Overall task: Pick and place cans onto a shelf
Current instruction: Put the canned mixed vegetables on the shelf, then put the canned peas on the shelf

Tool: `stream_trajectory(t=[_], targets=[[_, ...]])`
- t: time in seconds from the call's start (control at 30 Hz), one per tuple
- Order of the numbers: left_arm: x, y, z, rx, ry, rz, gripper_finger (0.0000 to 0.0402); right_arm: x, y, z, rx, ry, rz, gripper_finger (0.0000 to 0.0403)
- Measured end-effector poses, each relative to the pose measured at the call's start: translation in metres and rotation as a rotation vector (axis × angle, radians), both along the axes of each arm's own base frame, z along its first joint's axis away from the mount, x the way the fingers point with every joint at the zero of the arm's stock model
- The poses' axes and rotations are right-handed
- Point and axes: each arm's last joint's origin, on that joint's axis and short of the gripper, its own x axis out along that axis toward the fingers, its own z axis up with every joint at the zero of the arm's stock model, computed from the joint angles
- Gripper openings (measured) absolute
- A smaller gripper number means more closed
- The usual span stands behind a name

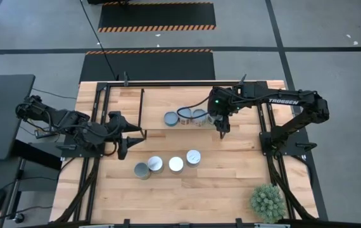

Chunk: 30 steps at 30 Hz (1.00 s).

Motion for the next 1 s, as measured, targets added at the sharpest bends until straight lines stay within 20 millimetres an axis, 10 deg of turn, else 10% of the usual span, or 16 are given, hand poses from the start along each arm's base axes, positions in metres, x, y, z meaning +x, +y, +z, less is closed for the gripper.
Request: stream_trajectory(t=[0.53,1.0], targets=[[0.042,0.015,-0.027,0.055,0.184,0.024,0.0233,-0.008,0.008,0.034,-0.009,0.005,-0.034,0.0362],[0.011,0.012,-0.015,0.063,0.147,0.022,0.0233,-0.013,0.043,0.087,-0.04,-0.147,-0.017,0.0351]])
